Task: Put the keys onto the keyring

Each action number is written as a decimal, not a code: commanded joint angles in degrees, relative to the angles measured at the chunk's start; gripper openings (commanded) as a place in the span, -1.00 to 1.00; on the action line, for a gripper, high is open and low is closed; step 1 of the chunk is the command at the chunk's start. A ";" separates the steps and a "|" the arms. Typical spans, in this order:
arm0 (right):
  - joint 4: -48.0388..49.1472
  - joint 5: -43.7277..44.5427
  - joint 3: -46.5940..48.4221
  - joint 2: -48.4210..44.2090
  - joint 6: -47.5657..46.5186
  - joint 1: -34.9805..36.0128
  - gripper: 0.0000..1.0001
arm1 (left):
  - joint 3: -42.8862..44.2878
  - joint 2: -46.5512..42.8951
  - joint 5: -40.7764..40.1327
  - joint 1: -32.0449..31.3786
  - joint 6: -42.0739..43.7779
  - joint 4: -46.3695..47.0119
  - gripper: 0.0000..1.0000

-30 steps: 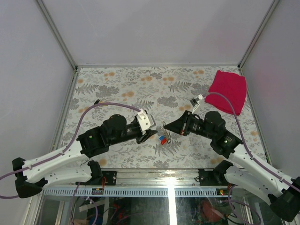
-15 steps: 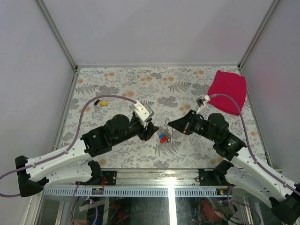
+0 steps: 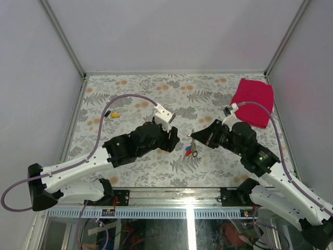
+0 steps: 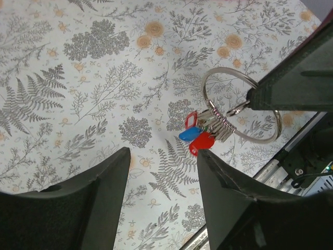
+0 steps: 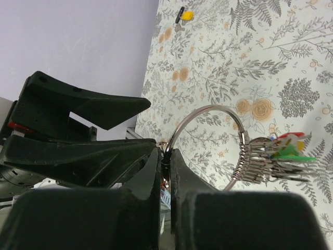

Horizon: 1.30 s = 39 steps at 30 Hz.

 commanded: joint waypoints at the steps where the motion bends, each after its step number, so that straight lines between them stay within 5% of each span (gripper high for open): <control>1: 1.31 1.13 2.53 -2.66 2.77 0.11 -1.00 | 3.06 1.49 -2.71 0.11 -6.27 -3.93 0.11; 17: 0.17 -1.09 3.60 -3.69 6.72 0.11 -1.00 | 5.87 3.08 -0.25 0.07 -7.10 -5.83 0.17; 27: 3.41 -7.05 3.95 -1.11 7.49 0.11 -1.00 | -1.27 -5.17 12.66 0.08 4.89 8.96 0.27; 39: 5.44 -12.61 5.46 0.57 5.90 0.07 -1.00 | -3.07 -5.61 23.80 0.06 20.28 12.15 -0.29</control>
